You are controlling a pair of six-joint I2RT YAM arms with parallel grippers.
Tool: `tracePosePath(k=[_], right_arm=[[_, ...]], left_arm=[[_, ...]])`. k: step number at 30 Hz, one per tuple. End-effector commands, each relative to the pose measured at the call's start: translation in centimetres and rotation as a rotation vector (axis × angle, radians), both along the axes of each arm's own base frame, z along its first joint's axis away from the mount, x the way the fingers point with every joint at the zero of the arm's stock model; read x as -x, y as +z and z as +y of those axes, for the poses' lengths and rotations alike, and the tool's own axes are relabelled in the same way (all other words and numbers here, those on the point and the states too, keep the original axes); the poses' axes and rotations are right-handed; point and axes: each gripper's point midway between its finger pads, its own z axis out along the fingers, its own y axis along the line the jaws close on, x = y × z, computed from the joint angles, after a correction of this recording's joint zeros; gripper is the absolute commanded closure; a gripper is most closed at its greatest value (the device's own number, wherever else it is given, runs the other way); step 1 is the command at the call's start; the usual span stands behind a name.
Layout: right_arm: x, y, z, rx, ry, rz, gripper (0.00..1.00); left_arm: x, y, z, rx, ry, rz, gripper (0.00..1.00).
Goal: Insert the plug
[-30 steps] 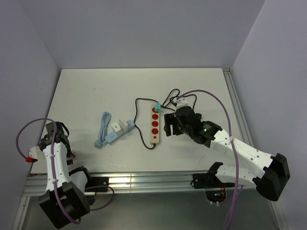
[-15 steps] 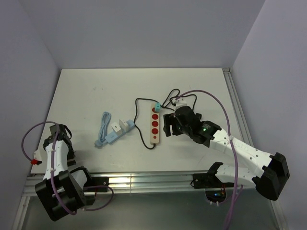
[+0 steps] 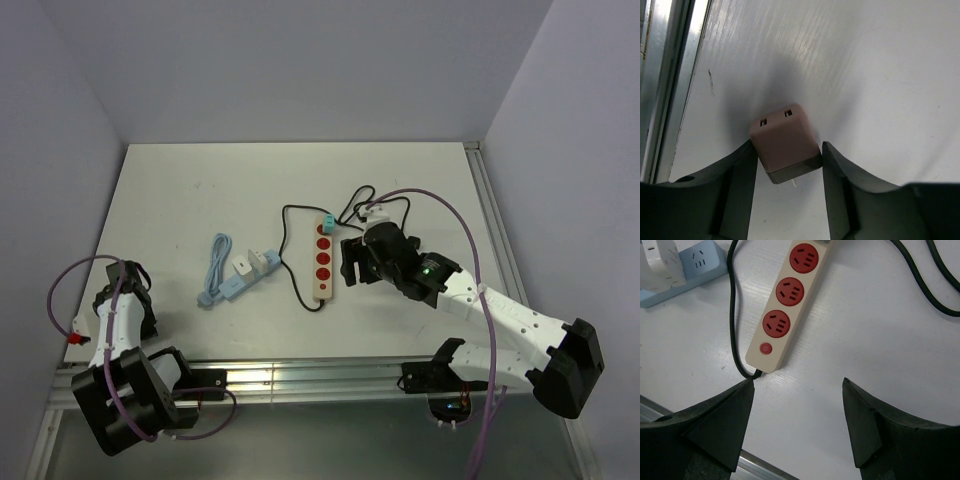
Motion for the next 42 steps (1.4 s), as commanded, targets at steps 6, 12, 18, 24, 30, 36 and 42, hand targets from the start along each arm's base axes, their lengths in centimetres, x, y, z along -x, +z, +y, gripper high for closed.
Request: tracePosePath(k=[6, 12, 18, 24, 30, 36, 42], right_arm=[[0.4, 0.6, 0.3, -0.043, 0.007, -0.018, 0.22], [0.3, 1.6, 0.3, -0.058, -0.011, -0.021, 0.23], [0.8, 2.6, 1.7, -0.119, 0.033, 0.01, 0.23], [1.7, 3.4, 3.6, -0.202, 0.095, 0.071, 0.23], [3.3, 7.0, 5.4, -0.376, 0.225, 0.108, 0.23], [3.4, 10.7, 5.7, -0.5, 0.293, 0.119, 0.24], [3.5, 13.1, 6.3, -0.562, 0.364, 0.171, 0.26]], left_arm=[[-1.1, 0.4, 0.6, -0.038, -0.071, -0.035, 0.85], [-5.0, 6.2, 0.6, -0.107, -0.363, -0.107, 1.0], [-12.3, 14.8, -4.8, -0.263, -0.969, -0.417, 1.0], [-14.4, 21.8, -14.7, -0.27, -1.408, -0.792, 0.96], [-12.4, 25.3, -24.4, -0.223, -1.858, -0.962, 0.99], [-8.2, 26.3, -32.2, -0.192, -2.213, -1.021, 0.99], [-5.3, 24.7, -37.3, -0.257, -2.441, -0.935, 1.0]])
